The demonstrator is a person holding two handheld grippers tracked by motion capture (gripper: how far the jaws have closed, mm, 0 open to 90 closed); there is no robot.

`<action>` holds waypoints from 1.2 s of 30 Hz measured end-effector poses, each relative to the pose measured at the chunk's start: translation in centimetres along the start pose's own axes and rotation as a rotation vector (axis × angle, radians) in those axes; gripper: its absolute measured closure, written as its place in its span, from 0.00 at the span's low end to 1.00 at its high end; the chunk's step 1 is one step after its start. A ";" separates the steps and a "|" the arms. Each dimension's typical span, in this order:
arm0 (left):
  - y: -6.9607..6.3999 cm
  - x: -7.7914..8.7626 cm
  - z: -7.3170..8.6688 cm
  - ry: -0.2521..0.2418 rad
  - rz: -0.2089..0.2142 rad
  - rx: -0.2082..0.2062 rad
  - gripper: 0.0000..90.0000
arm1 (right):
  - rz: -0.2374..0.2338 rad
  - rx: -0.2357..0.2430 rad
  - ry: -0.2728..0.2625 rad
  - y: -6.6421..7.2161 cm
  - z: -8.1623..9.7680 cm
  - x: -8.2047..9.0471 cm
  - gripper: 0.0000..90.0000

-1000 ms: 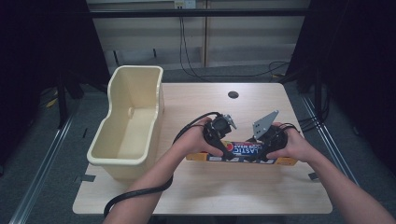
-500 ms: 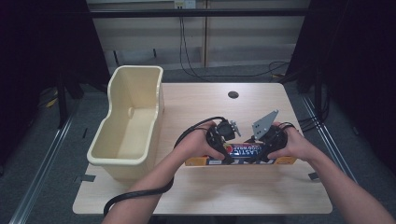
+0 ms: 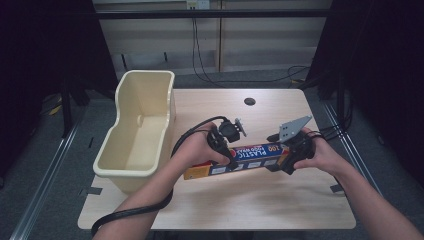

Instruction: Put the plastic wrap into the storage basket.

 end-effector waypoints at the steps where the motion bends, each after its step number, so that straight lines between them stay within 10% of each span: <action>1: 0.1 0.3 0.2 0.002 -0.009 0.006 0.45 | 0.020 -0.022 -0.009 -0.4 0.1 0.3 0.02; 13: 2.5 3.6 2.1 -0.018 -0.062 0.123 0.45 | 0.131 -0.089 -0.035 -1.9 1.4 1.6 0.02; 36: 4.7 8.4 3.9 -0.019 -0.105 0.266 0.45 | 0.201 -0.178 -0.005 -0.4 3.5 -0.8 0.03</action>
Point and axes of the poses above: each handheld gripper's, and its own axes: x roughly backward along the jaws, z roughly out of its underside, y roughly to its left, the point moved 9 cm from there along -x, roughly forward along the jaws, and after that the axes turned 4 degrees about x, right-handed, at the moved point
